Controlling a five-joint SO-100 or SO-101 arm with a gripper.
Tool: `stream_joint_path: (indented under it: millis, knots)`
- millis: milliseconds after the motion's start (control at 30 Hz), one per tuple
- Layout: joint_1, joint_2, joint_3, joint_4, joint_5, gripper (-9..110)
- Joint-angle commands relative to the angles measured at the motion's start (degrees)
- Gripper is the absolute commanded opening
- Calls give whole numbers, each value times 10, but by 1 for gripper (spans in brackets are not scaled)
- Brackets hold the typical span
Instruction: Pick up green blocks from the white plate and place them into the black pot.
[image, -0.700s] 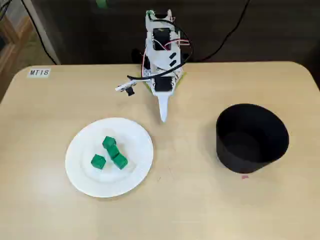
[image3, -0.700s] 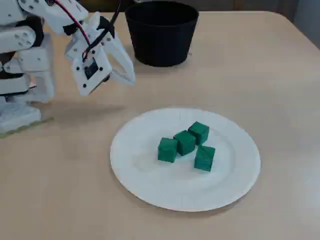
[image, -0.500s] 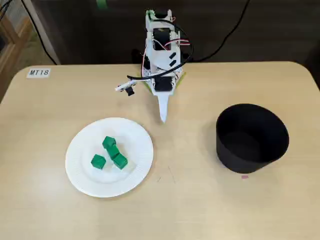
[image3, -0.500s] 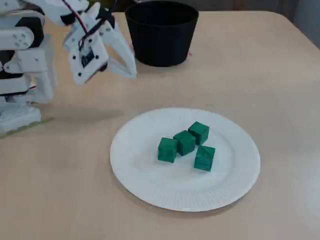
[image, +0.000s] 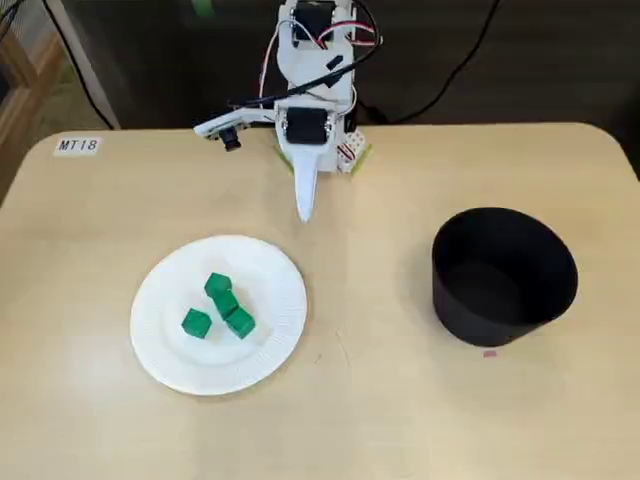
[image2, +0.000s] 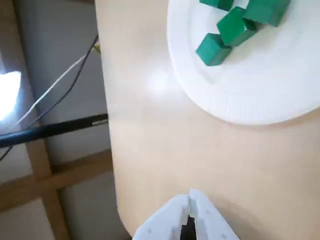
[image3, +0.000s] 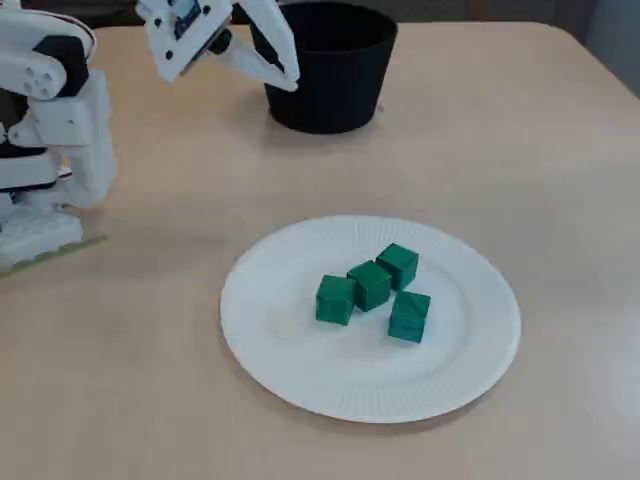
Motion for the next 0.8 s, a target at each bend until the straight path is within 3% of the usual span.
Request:
stream_joint_path:
  millis: [0, 767]
  knots:
    - [11, -28, -29, 4, -3, -2]
    - [212, -377, -198, 75, 103, -2]
